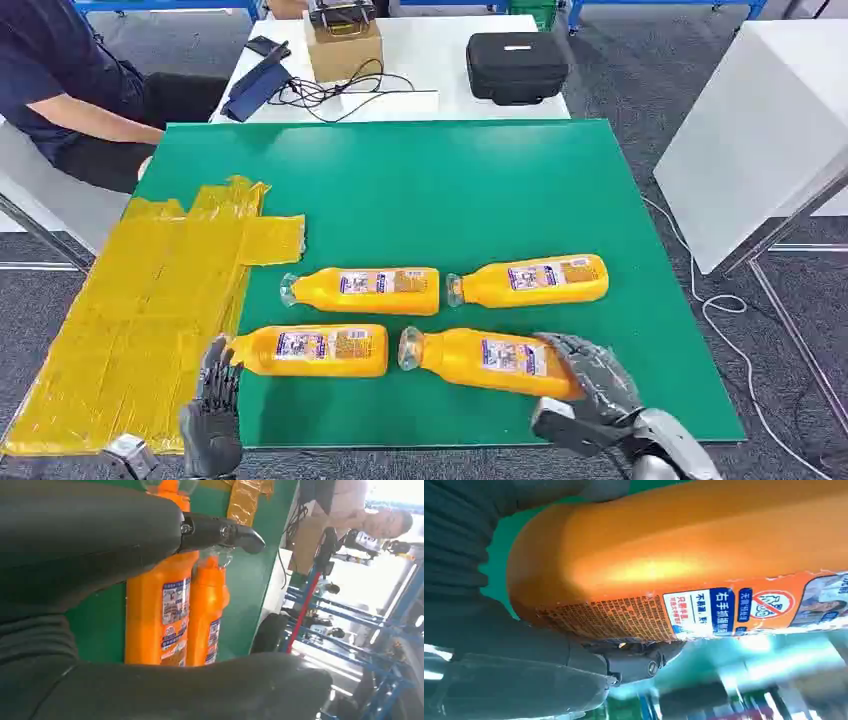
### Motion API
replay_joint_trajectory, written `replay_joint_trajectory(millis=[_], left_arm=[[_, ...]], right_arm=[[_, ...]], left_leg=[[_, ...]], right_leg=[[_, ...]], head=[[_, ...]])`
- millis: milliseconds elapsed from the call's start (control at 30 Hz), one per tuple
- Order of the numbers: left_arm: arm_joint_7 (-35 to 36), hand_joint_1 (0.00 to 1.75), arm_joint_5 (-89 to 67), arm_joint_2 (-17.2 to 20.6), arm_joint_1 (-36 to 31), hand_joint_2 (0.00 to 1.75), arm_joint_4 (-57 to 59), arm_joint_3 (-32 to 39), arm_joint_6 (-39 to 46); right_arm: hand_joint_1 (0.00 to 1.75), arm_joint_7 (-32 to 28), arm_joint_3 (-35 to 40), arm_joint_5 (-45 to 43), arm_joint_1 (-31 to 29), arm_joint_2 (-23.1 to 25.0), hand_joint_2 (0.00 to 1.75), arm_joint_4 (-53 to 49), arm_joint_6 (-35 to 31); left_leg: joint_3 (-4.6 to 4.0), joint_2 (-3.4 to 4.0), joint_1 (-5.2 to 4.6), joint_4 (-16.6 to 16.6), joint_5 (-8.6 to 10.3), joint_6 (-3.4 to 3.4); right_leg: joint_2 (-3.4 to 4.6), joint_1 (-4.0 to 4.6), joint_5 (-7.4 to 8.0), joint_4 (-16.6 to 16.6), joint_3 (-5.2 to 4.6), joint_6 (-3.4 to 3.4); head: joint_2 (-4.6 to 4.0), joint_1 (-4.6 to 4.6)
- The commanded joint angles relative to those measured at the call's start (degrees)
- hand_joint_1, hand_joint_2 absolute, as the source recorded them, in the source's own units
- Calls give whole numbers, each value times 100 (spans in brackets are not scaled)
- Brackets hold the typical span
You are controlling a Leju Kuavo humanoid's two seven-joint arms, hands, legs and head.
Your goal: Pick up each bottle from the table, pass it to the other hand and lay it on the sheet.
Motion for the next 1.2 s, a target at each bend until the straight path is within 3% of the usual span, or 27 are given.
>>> replay_joint_trajectory(millis=[33,200,233,333,367,433,500,667,733,1000,1200], left_arm=[[200,0,328,-242,-198,0,212,788,-373],[264,0,351,-289,-174,0,146,840,-461],[360,0,311,-299,-164,175,85,830,-500],[502,0,276,-273,-190,175,-269,676,-585],[472,0,131,-170,-253,175,-455,484,-438],[572,0,254,-17,-325,175,-574,237,-215],[568,0,291,27,-335,175,-589,172,-173],[521,0,268,359,-706,175,-562,-354,281],[522,0,345,470,-775,175,-523,-521,452],[496,0,399,522,-721,175,-540,-584,491],[536,0,282,534,-982,175,-376,-1087,551]], right_arm=[[175,-272,-959,-854,-132,-338,175,-1006,417],[175,-284,-874,-881,-172,-289,175,-906,361],[175,-311,-875,-999,-220,-137,175,-824,280],[175,-238,-478,-911,-600,228,175,-317,26],[175,-127,-236,-671,-910,575,175,93,-332],[175,-27,146,-624,-1179,714,175,488,-641],[175,-14,225,-692,-1221,722,175,548,-675],[175,-318,790,-1187,-2173,1737,175,2128,-770],[175,-302,1068,-1279,-2486,1920,175,2532,-1027],[175,-265,1100,-1407,-2414,1788,175,2354,-1039],[175,-315,1229,-1622,-2440,2202,175,2296,-1153]], left_leg=[[0,8,0,4,-6,-3],[3,14,7,3,-9,-8],[5,13,8,3,-11,-9],[4,24,11,3,-10,-9],[1,30,10,0,-6,-8],[-5,41,16,-5,-2,-9],[-2,38,19,-7,0,-9],[7,51,28,-9,3,-17],[5,62,29,-10,7,-20],[-5,6,23,-3,7,-13],[-25,16,19,0,9,-15]], right_leg=[[-1,-1,-4,0,-1,7],[2,6,-3,-5,5,5],[-1,7,-5,-6,8,6],[10,10,0,-7,3,4],[19,10,5,-7,-2,1],[31,17,13,-12,-8,0],[29,21,10,-9,-7,-1],[38,29,14,-11,-1,-1],[50,31,17,-4,-7,-3],[-2,24,-2,0,-1,5],[8,17,2,8,-22,2]], head=[[0,4],[0,2],[0,2],[0,2],[0,4],[0,4],[0,2],[0,4],[0,2],[0,4],[0,2]])
